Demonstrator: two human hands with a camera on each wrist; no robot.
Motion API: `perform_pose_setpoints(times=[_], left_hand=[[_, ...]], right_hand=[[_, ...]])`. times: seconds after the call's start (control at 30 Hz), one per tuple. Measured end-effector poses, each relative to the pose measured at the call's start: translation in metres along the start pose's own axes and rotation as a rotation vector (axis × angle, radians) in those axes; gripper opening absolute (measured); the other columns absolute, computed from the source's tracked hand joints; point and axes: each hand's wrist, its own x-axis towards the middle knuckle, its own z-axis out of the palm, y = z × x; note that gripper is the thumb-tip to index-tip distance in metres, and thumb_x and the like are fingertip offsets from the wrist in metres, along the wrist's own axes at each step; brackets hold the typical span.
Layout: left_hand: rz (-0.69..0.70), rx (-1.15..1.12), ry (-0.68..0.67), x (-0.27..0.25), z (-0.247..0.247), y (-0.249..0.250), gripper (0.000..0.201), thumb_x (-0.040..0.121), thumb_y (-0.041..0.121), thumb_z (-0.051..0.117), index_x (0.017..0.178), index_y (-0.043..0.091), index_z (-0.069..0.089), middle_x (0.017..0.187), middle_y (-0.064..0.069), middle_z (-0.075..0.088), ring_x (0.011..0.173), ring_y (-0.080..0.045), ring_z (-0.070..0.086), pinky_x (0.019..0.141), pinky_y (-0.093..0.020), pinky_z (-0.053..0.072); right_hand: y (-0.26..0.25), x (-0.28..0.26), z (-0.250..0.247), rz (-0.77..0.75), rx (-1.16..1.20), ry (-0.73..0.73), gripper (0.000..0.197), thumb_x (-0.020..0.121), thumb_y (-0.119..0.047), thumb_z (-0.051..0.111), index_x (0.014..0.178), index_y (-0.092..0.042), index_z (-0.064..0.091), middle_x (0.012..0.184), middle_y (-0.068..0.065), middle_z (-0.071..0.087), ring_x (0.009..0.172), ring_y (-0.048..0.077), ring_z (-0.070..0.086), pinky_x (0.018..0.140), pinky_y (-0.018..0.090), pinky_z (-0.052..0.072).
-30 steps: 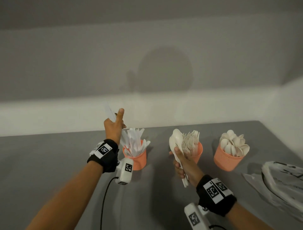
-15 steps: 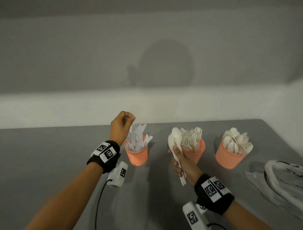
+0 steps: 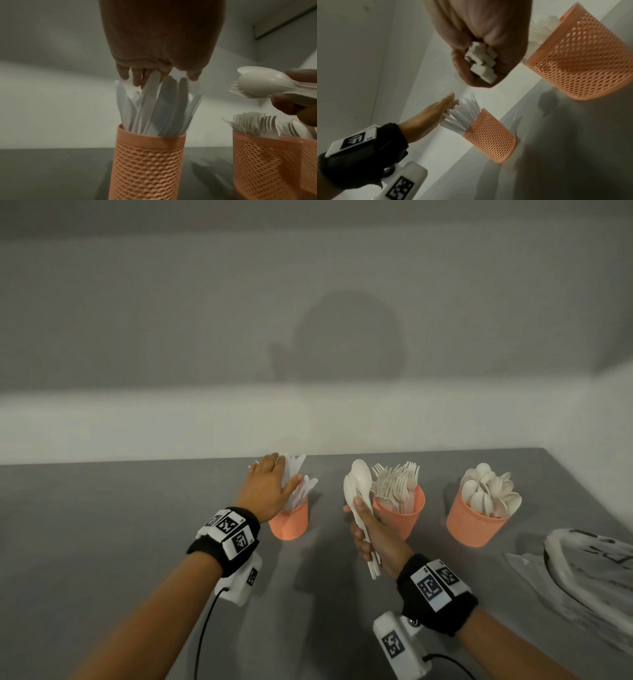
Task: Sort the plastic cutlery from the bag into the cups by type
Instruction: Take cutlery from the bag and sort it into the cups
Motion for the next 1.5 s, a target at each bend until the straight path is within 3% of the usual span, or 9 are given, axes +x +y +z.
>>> perform_pose_setpoints(times=[0.13,0.5,0.73,0.83,1.0,1.1,1.27,1.4,1.5], left_hand=[[-0.031,-0.085,0.110,0.006,0.002,0.007,0.070,0.089,0.044,0.010,0.142,0.004,0.032,0.149,-0.016,0.033,0.139,-0.029,0.029,0.115,-0.040,0.021],[-0.106,-0.056,0.055,0.003,0.013,0.018,0.081,0.087,0.065,0.018,0.149,0.013,0.016,0.157,-0.014,0.011,0.146,-0.028,0.005,0.119,-0.043,0.005],[-0.014,-0.676,0.409,-0.022,-0.018,0.066,0.037,0.097,0.029,0.043,0.128,0.011,0.051,0.119,-0.001,0.057,0.108,-0.013,0.055,0.088,-0.017,0.043],[-0.133,-0.908,0.237,-0.037,-0.012,0.092,0.028,0.095,0.024,0.048,0.120,0.012,0.053,0.098,0.006,0.058,0.087,-0.006,0.056,0.073,-0.006,0.043],[-0.305,-1.249,-0.055,-0.052,0.018,0.121,0.052,0.082,0.050,0.061,0.114,0.010,0.052,0.097,-0.009,0.068,0.083,-0.021,0.066,0.078,-0.039,0.054],[-0.323,-1.379,-0.041,-0.055,0.022,0.132,0.028,0.085,0.036,0.064,0.095,0.010,0.062,0.090,-0.010,0.070,0.083,-0.020,0.068,0.080,-0.036,0.055],[-0.318,-1.642,-0.216,-0.058,0.023,0.141,0.031,0.085,0.018,0.064,0.112,0.004,0.057,0.099,-0.013,0.071,0.093,-0.022,0.069,0.087,-0.036,0.055],[-0.275,-1.582,-0.155,-0.061,0.023,0.151,0.010,0.080,0.014,0.065,0.087,0.008,0.061,0.072,-0.005,0.067,0.081,-0.026,0.065,0.073,-0.033,0.053],[-0.344,-1.378,0.038,-0.055,0.027,0.163,0.014,0.080,0.007,0.062,0.094,0.005,0.060,0.080,-0.008,0.064,0.082,-0.027,0.063,0.070,-0.032,0.053]], right_hand=[[-0.005,-0.003,-0.003,-0.003,0.017,-0.004,0.033,0.096,-0.042,0.039,0.098,-0.014,0.056,0.050,-0.004,0.039,0.032,0.003,0.033,0.033,0.016,0.030],[-0.012,-0.010,-0.006,0.031,0.047,-0.037,0.025,0.095,-0.038,0.045,0.093,-0.017,0.057,0.049,-0.005,0.038,0.033,0.003,0.033,0.033,0.016,0.029],[-0.008,-0.014,-0.007,-0.036,-0.050,0.022,0.023,0.096,-0.037,0.043,0.093,-0.018,0.055,0.055,-0.002,0.043,0.036,0.004,0.038,0.036,0.017,0.031],[-0.008,-0.016,-0.004,-0.080,-0.075,0.029,0.024,0.097,-0.037,0.043,0.097,-0.015,0.053,0.055,-0.002,0.045,0.033,0.004,0.037,0.034,0.017,0.030],[-0.003,-0.024,-0.001,-0.211,-0.281,0.046,0.021,0.098,-0.026,0.043,0.110,-0.012,0.053,0.055,0.000,0.048,0.037,0.009,0.040,0.035,0.019,0.031],[-0.001,-0.034,-0.002,-0.239,-0.399,-0.012,0.005,0.094,-0.021,0.050,0.094,-0.024,0.055,0.054,-0.007,0.047,0.035,0.001,0.040,0.036,0.018,0.032],[-0.001,-0.042,-0.019,-0.006,-0.180,-0.148,0.027,0.091,-0.021,0.054,0.065,-0.016,0.048,0.040,-0.006,0.033,0.033,0.005,0.033,0.036,0.018,0.030],[-0.010,-0.050,-0.033,0.205,0.026,-0.330,0.026,0.095,-0.020,0.041,0.070,-0.016,0.048,0.036,-0.009,0.033,0.030,0.003,0.029,0.032,0.014,0.025],[-0.004,-0.049,-0.033,0.103,-0.225,-0.167,0.014,0.092,-0.011,0.047,0.079,-0.014,0.052,0.049,0.000,0.048,0.034,0.008,0.039,0.036,0.020,0.034]])
